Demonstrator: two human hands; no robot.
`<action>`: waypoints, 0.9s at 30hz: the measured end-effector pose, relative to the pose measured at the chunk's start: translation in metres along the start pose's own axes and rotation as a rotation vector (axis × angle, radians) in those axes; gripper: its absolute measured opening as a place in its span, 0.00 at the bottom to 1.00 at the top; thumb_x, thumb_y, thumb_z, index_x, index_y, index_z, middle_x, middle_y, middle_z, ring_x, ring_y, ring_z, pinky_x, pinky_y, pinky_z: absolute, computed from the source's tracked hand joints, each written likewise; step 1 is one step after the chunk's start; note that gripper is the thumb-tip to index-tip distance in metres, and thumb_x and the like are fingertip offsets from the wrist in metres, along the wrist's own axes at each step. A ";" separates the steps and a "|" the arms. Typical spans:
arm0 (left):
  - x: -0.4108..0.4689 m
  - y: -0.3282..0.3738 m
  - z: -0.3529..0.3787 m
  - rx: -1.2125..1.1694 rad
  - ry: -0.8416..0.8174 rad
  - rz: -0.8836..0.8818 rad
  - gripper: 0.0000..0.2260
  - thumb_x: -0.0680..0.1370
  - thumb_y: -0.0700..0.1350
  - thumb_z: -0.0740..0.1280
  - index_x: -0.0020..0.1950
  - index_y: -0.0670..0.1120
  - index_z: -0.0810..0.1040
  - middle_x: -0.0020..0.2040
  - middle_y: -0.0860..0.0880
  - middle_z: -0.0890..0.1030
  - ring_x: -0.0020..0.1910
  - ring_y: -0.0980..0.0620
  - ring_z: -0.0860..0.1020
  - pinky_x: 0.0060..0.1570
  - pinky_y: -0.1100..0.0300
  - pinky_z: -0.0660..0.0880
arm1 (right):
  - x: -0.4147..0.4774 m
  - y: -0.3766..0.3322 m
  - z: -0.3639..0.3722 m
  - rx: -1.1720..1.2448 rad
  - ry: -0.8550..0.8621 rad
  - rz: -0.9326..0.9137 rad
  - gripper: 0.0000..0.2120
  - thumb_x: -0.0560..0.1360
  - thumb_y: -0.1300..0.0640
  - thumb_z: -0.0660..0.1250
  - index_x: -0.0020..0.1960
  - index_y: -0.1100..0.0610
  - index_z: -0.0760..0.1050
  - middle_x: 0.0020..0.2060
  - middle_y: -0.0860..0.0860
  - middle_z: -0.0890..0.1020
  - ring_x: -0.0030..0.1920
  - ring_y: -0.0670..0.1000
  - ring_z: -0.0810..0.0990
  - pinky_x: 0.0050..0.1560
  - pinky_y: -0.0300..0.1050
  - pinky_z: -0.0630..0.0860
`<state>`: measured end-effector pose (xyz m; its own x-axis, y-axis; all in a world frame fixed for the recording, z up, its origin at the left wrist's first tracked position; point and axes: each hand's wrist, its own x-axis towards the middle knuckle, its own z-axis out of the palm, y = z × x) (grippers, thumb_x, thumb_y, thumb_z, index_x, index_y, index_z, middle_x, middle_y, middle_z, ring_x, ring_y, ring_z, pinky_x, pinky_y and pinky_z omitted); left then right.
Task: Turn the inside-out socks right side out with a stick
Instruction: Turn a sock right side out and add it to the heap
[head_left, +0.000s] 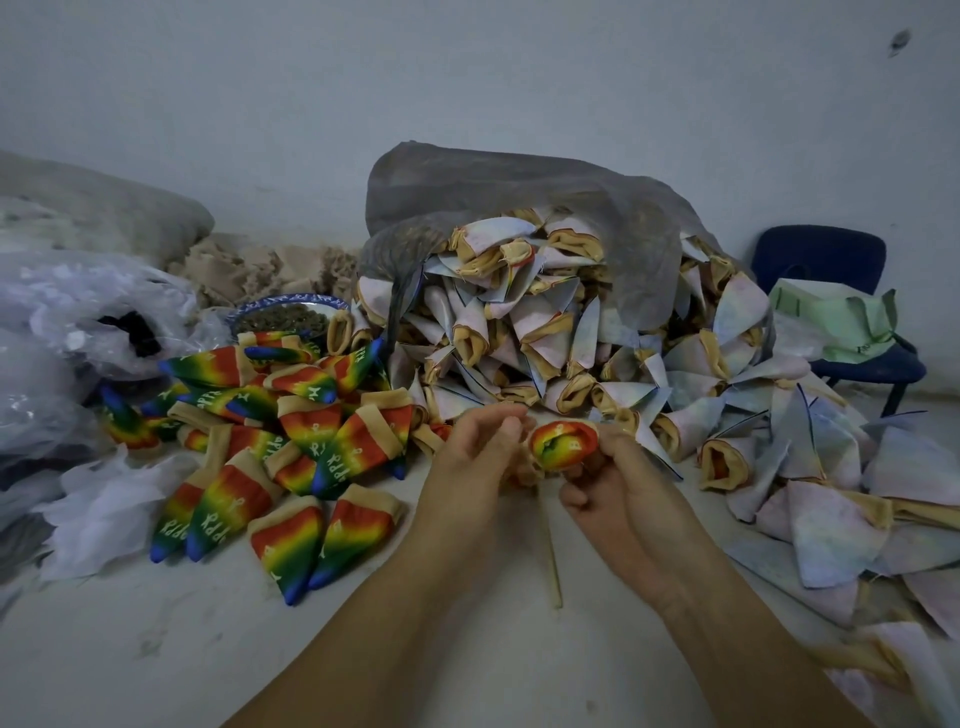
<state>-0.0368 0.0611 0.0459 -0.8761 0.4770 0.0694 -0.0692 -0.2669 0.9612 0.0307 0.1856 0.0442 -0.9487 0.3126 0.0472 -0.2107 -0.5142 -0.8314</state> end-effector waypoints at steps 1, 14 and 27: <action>-0.001 0.000 -0.001 0.134 0.025 0.101 0.06 0.81 0.51 0.64 0.53 0.59 0.80 0.56 0.55 0.80 0.54 0.58 0.80 0.50 0.60 0.79 | 0.000 -0.001 -0.001 -0.026 0.029 -0.015 0.10 0.77 0.53 0.61 0.44 0.53 0.81 0.41 0.51 0.80 0.34 0.44 0.72 0.30 0.37 0.69; -0.004 -0.007 -0.001 0.758 -0.183 0.541 0.17 0.75 0.49 0.71 0.58 0.66 0.70 0.54 0.67 0.71 0.58 0.71 0.67 0.56 0.79 0.61 | -0.002 0.001 -0.003 -0.074 0.058 0.091 0.13 0.71 0.51 0.65 0.48 0.59 0.81 0.42 0.58 0.77 0.34 0.47 0.71 0.32 0.39 0.70; -0.004 -0.005 -0.003 0.846 -0.168 0.547 0.10 0.79 0.53 0.67 0.49 0.46 0.79 0.46 0.51 0.77 0.46 0.58 0.72 0.47 0.63 0.69 | -0.004 0.005 0.004 -0.033 -0.021 0.171 0.12 0.73 0.52 0.63 0.48 0.59 0.81 0.40 0.53 0.80 0.37 0.46 0.75 0.40 0.43 0.68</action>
<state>-0.0345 0.0581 0.0398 -0.6035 0.5960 0.5297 0.7374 0.1644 0.6552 0.0329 0.1785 0.0420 -0.9748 0.2060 -0.0856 -0.0382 -0.5320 -0.8459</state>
